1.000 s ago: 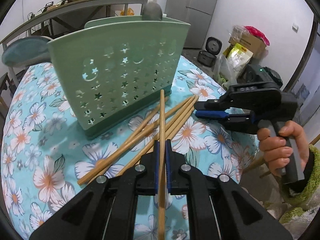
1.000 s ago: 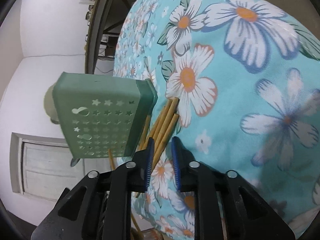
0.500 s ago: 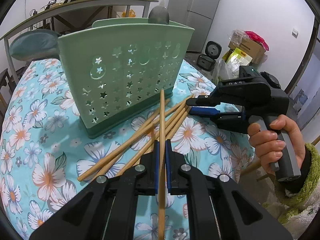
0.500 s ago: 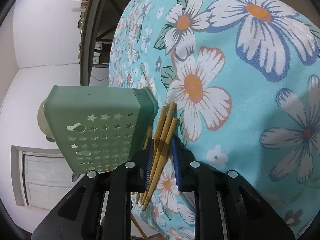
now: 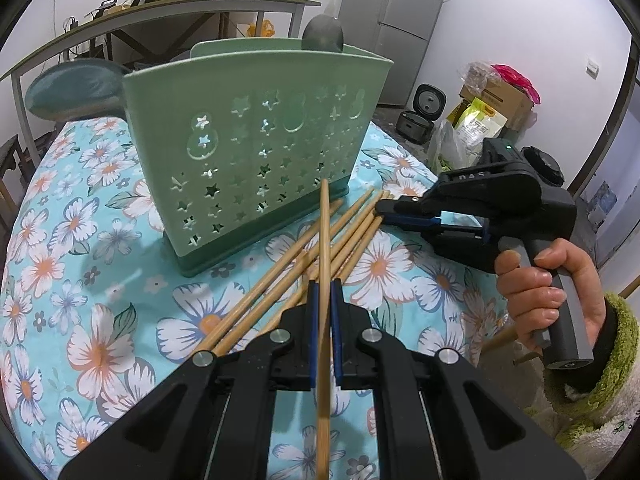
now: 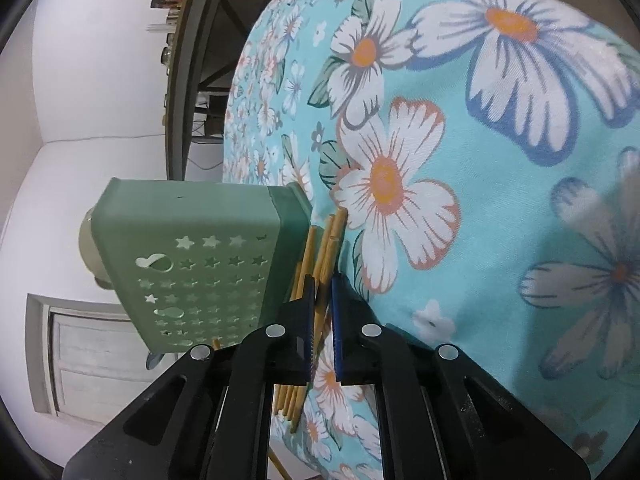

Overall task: Organize utensils
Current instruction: 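Lift the chopstick upright with the left tool while the right tool holds chopsticks, then lower the chopstick into the green holder and open the left tool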

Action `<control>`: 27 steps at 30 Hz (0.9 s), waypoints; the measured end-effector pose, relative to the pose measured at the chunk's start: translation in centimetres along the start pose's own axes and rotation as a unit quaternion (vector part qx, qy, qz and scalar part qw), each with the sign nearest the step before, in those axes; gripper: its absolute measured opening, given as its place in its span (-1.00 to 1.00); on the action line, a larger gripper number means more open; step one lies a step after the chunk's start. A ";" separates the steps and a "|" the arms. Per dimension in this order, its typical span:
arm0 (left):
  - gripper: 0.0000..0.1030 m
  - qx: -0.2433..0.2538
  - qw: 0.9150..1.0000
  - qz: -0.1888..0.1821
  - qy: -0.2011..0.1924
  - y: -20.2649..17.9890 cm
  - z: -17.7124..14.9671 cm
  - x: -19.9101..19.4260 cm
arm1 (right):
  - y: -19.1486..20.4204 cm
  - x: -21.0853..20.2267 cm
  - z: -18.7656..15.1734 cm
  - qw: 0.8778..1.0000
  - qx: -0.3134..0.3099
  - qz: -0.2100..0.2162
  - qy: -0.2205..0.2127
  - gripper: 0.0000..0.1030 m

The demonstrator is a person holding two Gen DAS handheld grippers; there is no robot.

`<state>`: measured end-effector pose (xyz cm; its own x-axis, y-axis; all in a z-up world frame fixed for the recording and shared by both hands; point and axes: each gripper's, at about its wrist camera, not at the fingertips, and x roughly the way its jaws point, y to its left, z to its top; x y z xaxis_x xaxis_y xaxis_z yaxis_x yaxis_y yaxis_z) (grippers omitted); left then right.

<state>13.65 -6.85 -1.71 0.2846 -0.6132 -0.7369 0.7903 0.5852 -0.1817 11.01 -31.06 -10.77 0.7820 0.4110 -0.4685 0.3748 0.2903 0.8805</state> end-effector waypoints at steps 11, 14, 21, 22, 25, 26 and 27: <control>-0.90 0.001 0.999 -0.003 -0.040 0.0 1.5 -3.2 | 3.9 -4.5 -0.7 0.993 -0.106 -0.012 -0.044 -0.89; -0.90 -0.008 0.997 -0.013 -0.078 0.3 3.1 -5.6 | 6.1 -5.4 -1.2 0.986 -0.153 -0.020 -0.061 -0.89; -0.90 -0.027 0.976 -0.028 -0.216 1.2 8.6 -12.5 | 9.2 -6.4 -2.4 0.969 -0.230 -0.034 -0.084 -0.90; -0.90 -0.034 0.970 -0.030 -0.241 1.4 9.6 -13.3 | 9.4 -6.3 -2.5 0.968 -0.234 -0.034 -0.084 -0.90; -0.90 -0.049 0.956 -0.040 -0.287 2.0 11.3 -14.3 | 9.5 -6.0 -2.3 0.968 -0.235 -0.034 -0.083 -0.90; -0.90 -0.059 0.951 -0.045 -0.299 2.3 11.9 -14.4 | 9.4 -6.2 -2.4 0.968 -0.235 -0.034 -0.083 -0.90; -0.90 -0.069 0.948 -0.052 -0.308 2.6 12.5 -14.3 | 9.3 -6.2 -2.3 0.968 -0.235 -0.034 -0.083 -0.90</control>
<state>18.45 -3.15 16.52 0.5055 -0.8396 -0.1989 0.7648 0.5427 -0.3472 8.51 -28.89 0.15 0.8468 0.2441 -0.4726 0.1912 0.6895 0.6986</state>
